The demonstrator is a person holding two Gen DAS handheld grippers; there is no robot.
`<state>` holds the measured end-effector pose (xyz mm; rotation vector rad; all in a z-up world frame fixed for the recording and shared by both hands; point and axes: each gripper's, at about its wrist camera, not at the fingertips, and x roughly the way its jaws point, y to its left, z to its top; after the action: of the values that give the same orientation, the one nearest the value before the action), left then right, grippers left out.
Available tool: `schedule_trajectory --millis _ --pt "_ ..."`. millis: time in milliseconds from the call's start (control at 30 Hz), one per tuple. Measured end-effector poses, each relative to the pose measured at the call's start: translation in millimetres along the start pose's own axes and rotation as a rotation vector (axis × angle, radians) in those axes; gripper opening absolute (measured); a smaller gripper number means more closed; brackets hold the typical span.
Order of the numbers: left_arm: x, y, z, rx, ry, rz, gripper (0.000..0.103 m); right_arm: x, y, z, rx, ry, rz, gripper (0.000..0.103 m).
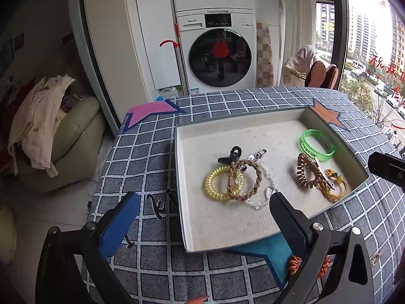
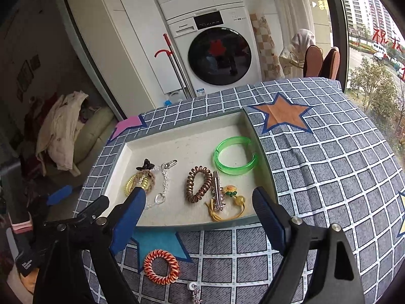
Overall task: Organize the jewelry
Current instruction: 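Withdraw both tools from the tray toward the remaining jewelry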
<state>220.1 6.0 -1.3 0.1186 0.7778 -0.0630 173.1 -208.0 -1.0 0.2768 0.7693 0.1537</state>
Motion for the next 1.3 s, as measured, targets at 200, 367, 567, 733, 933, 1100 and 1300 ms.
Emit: schedule_trajectory --millis 200,367,567,733,933,1100,1300 --pt "-15 0 -12 -0.014 0.015 -0.024 0.103 -12 -6 -6 0.008 0.012 -0.01 0.088" --pt "-29 -3 -29 -0.019 0.039 -0.078 0.103 -19 -13 -22 0.006 0.086 0.005 0.088" --pt "-41 -21 -58 0.014 0.076 -0.123 0.103 -25 -28 -58 0.013 0.163 -0.014 0.089" --pt "-37 -34 -82 0.02 0.142 -0.134 0.103 -32 -36 -91 -0.04 0.208 -0.075 0.089" --pt "-33 -35 -90 -0.005 0.177 -0.137 0.103 -43 -49 -113 -0.099 0.224 -0.104 0.089" --pt "-29 -35 -85 -0.022 0.184 -0.149 0.103 -46 -47 -118 -0.216 0.22 -0.07 0.089" --pt "-21 -39 -79 -0.025 0.204 -0.167 0.103 -39 -43 -120 -0.32 0.234 -0.037 0.088"
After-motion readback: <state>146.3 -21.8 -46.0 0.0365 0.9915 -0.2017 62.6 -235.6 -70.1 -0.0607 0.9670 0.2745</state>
